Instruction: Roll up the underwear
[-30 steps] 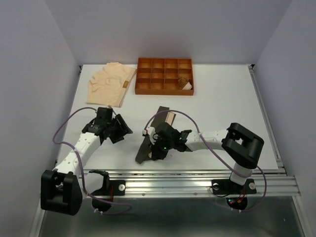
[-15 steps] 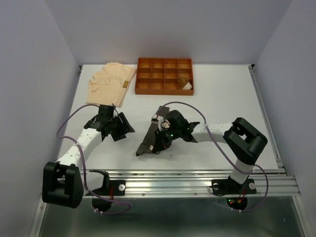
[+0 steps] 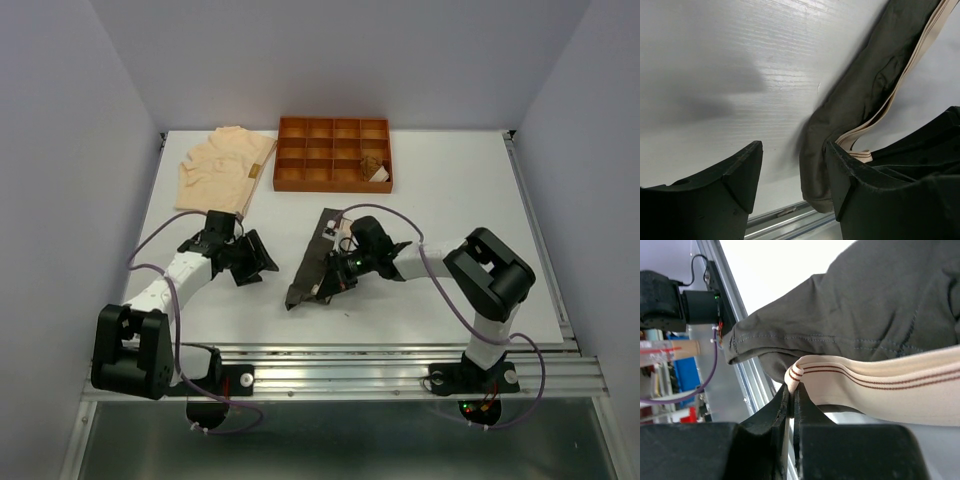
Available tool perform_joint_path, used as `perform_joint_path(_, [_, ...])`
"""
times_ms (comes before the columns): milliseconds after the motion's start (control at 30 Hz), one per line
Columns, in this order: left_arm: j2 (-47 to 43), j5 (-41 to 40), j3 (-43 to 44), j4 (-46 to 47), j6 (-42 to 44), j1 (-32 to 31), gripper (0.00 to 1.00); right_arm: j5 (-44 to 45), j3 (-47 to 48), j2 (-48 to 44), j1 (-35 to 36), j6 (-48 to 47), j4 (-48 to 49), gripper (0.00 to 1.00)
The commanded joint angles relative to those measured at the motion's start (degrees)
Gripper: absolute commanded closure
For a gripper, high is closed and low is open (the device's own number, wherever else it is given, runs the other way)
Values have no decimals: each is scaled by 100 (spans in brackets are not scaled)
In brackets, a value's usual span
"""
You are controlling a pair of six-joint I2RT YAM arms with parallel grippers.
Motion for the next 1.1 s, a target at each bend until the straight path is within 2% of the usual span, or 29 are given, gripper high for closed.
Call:
perform_joint_path(0, [57,201,-40,171,170,26,36,-53,-130,74,-194,418,493,99])
perform_joint_path(133, [153,332,-48,259,187,17,37,-70,-350,179,-431,971,976,99])
perform_joint_path(333, [329,789,-329,645,82,-97,39,70,-421,259,-555,1166,1021,99])
perform_joint_path(500, [618,843,-453,1040,-339,-764,39,35,-429,276,-608,1166,1030,99])
perform_joint_path(633, [690,983,-540,1410,-638,-862,56,70,-438,276,-608,1166,1021,99])
perform_joint_path(767, [602,606,-593,1121,-779,-862,74,70,-421,329,-608,1184,1030,99])
perform_joint_path(933, [426,44,-602,629,-859,-862,85,97,-412,285,-608,1157,1021,99])
perform_joint_path(1000, [347,-202,-611,444,-885,-862,95,97,-447,285,-608,1166,1030,99])
perform_joint_path(1067, [347,-221,-672,399,-868,-862,100,97,-465,294,-608,1183,1030,99])
